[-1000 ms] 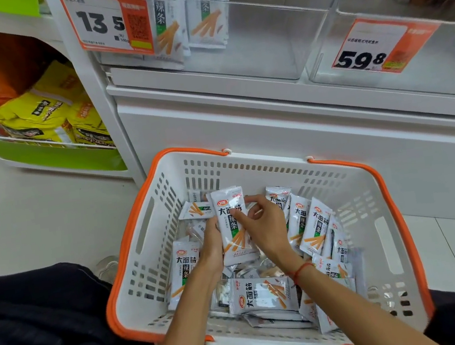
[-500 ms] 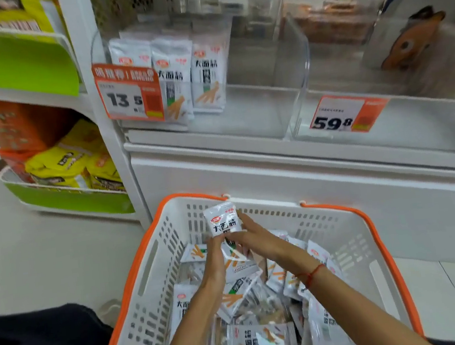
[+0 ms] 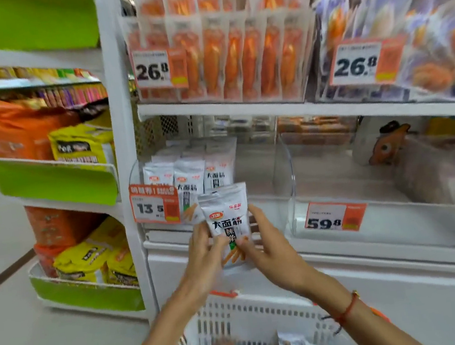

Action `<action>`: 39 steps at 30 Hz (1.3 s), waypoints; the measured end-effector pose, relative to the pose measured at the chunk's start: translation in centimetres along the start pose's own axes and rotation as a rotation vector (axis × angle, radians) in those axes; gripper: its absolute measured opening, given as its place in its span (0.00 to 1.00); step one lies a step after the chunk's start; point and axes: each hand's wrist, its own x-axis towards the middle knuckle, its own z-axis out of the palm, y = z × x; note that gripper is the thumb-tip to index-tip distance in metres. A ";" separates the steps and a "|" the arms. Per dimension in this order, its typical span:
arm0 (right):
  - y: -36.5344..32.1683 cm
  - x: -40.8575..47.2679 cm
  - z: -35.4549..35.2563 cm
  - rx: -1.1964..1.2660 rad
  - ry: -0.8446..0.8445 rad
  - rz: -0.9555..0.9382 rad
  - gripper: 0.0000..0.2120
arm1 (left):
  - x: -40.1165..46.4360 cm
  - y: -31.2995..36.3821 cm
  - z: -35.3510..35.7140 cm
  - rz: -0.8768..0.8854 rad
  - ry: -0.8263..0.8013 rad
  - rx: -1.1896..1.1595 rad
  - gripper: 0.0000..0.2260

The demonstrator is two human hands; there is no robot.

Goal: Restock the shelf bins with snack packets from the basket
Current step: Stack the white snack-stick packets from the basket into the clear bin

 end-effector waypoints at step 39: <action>3.7 20.3 0.4 -0.524 -0.212 0.731 0.26 | 18.4 4.7 -5.3 0.219 -0.069 1.499 0.42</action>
